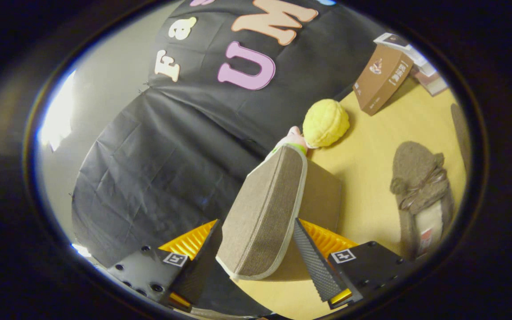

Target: Open the storage box then place both shoes into the box .Put the left shoe in first, then the right shoe, with the right side of both shoes facing outward in a uniform manner.

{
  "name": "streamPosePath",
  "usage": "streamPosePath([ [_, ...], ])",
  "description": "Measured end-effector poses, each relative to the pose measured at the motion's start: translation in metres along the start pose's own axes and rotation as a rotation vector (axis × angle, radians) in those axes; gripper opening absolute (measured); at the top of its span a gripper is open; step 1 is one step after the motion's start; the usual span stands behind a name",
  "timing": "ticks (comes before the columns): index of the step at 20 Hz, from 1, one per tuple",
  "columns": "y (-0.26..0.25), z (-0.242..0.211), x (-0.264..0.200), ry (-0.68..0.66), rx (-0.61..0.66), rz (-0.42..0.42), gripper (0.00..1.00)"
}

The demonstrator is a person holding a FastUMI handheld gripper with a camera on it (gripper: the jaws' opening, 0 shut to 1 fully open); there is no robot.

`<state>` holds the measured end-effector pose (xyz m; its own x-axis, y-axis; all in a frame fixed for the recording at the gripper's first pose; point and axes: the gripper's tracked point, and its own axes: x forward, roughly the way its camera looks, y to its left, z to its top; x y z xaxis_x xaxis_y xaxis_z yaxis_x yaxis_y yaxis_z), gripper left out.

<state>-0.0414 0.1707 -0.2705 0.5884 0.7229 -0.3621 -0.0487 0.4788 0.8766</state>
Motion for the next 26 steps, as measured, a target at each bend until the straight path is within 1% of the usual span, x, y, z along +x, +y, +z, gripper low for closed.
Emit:
streamPosePath([
  [3,-0.005,-0.008,0.010,0.022,0.095,0.043,1.00],
  [9,-0.017,-0.019,0.018,0.046,0.169,0.049,1.00],
  [12,-0.009,-0.020,0.019,0.047,0.228,0.096,1.00],
  [13,-0.010,-0.021,0.019,0.055,0.240,0.102,0.98],
  [14,-0.010,-0.022,0.018,0.071,0.256,0.111,0.98],
  [16,-0.005,-0.026,0.018,0.105,0.285,0.125,0.92],
  [18,-0.007,-0.023,0.016,0.096,0.275,0.116,0.86],
  [21,0.013,-0.020,0.007,0.107,0.311,0.174,0.77],
  [24,0.026,-0.029,0.000,0.149,0.271,0.201,0.69],
  [25,0.027,-0.031,-0.001,0.151,0.244,0.191,0.56],
  [26,0.025,-0.027,0.005,0.124,0.226,0.169,0.43],
])
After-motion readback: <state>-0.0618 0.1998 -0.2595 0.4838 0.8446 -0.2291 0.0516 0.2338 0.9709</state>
